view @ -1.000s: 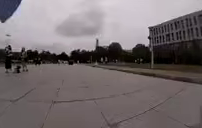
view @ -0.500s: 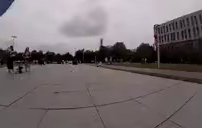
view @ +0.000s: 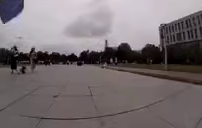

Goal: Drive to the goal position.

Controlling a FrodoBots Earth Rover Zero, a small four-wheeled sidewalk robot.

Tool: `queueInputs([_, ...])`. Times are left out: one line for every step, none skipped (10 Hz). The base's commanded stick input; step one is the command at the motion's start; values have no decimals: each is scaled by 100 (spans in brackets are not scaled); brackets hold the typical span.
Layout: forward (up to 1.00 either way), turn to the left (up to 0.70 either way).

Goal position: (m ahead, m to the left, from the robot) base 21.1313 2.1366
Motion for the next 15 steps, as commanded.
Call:
queueInputs([60, 15])
queueInputs([60, 15])
queueInputs([60, 13])
queueInputs([60, 3])
queueInputs([60, 1])
queueInputs([60, 1])
queueInputs([60, 1])
queueInputs([60, 1])
queueInputs([60, 1])
queueInputs([60, 1])
queueInputs([60, 1])
queueInputs([60, 1])
queueInputs([60, 1])
queueInputs([60, 1])
queueInputs([60, 1])
